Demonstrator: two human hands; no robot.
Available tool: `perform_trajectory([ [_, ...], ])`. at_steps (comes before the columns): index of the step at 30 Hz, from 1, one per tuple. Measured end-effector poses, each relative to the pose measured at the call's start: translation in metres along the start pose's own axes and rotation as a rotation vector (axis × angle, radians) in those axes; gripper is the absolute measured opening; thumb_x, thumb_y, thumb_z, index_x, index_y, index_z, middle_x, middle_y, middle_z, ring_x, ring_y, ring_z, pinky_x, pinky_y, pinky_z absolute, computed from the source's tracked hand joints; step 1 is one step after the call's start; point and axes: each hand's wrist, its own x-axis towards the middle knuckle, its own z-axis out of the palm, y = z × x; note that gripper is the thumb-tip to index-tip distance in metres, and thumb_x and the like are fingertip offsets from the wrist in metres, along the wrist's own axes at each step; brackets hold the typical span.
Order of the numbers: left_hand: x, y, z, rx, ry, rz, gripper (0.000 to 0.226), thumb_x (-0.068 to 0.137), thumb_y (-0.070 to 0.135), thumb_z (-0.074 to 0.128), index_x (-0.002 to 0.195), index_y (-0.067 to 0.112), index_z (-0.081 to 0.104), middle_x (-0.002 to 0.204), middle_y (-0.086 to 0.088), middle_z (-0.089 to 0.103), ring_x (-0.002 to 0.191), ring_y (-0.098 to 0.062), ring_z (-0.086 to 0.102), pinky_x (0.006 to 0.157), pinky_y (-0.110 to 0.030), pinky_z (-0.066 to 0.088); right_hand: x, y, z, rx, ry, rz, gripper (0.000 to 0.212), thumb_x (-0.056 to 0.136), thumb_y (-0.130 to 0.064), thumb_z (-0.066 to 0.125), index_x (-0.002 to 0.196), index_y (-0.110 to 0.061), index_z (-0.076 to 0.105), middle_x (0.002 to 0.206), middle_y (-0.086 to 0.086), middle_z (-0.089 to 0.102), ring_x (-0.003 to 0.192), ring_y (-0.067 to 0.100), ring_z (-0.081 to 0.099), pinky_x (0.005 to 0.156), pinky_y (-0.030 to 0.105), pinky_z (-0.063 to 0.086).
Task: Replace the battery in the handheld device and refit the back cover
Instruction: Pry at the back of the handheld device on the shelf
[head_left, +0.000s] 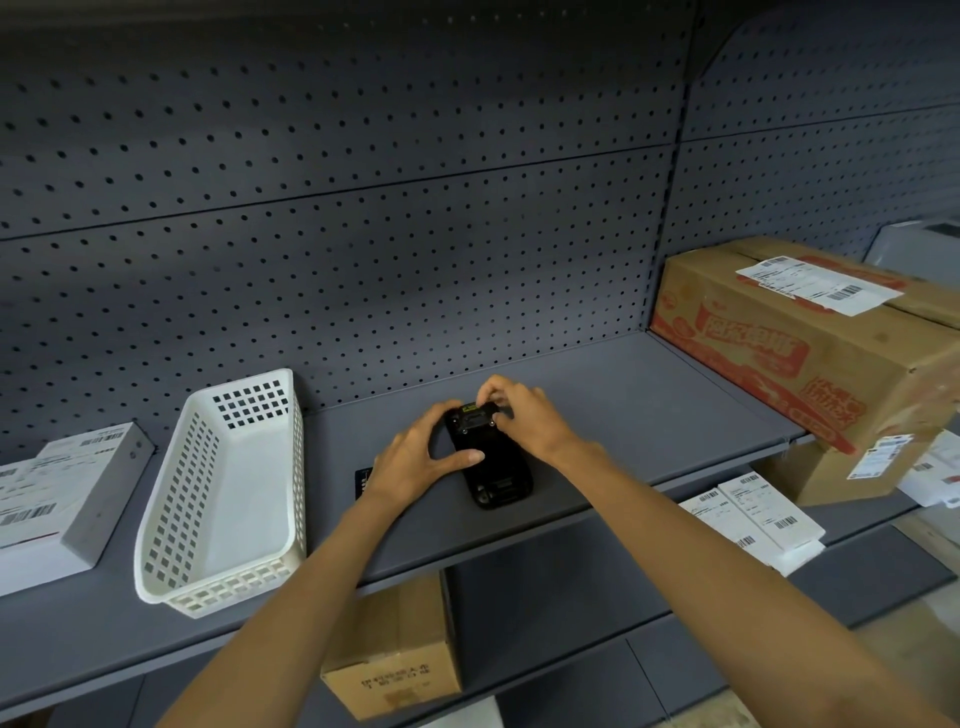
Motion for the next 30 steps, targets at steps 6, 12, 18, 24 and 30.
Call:
perform_trajectory([
  [6, 0.000, -0.002, 0.002, -0.118, -0.020, 0.121, 0.051, 0.075, 0.053, 0.070, 0.120, 0.031, 0.059, 0.145, 0.013, 0.046, 0.133, -0.003, 0.041, 0.107, -0.026, 0.036, -0.009, 0.000, 0.004, -0.136, 0.034, -0.009, 0.036, 0.090, 0.006, 0.051, 0.092, -0.024, 0.072, 0.113, 0.012, 0.071, 0.100, 0.029, 0.068, 0.088, 0.047, 0.056],
  [12, 0.006, -0.009, 0.002, -0.160, -0.051, 0.123, 0.028, 0.089, 0.040, 0.063, 0.116, 0.034, 0.064, 0.151, 0.012, 0.042, 0.142, -0.006, 0.034, 0.117, -0.033, 0.028, -0.012, -0.001, -0.004, -0.148, -0.017, 0.002, 0.038, 0.090, 0.009, 0.049, 0.098, -0.020, 0.071, 0.111, 0.012, 0.070, 0.101, 0.027, 0.067, 0.087, 0.044, 0.055],
  [18, 0.014, -0.001, -0.006, -0.262, -0.083, 0.058, 0.024, 0.101, 0.026, 0.049, 0.103, 0.033, 0.072, 0.145, 0.000, 0.051, 0.137, -0.012, 0.043, 0.118, -0.036, 0.028, -0.005, -0.015, -0.015, -0.217, -0.145, 0.058, 0.041, 0.089, 0.013, 0.046, 0.106, -0.015, 0.070, 0.120, 0.018, 0.064, 0.110, 0.032, 0.061, 0.094, 0.044, 0.052],
  [24, 0.024, 0.009, -0.009, -0.277, -0.103, -0.030, 0.032, 0.102, 0.015, 0.044, 0.091, 0.028, 0.072, 0.143, -0.005, 0.052, 0.135, -0.018, 0.044, 0.115, -0.029, 0.025, -0.008, -0.015, -0.015, -0.194, -0.180, 0.092, 0.041, 0.089, 0.012, 0.047, 0.109, -0.017, 0.068, 0.121, 0.018, 0.063, 0.107, 0.031, 0.062, 0.094, 0.042, 0.052],
  [30, 0.030, 0.014, -0.007, -0.293, -0.144, -0.090, 0.027, 0.101, 0.011, 0.044, 0.098, 0.014, 0.070, 0.140, -0.003, 0.047, 0.133, -0.017, 0.042, 0.107, -0.023, 0.024, -0.006, -0.020, -0.017, -0.213, -0.214, 0.098, 0.037, 0.092, 0.009, 0.045, 0.111, -0.015, 0.066, 0.127, 0.018, 0.060, 0.113, 0.031, 0.060, 0.096, 0.040, 0.051],
])
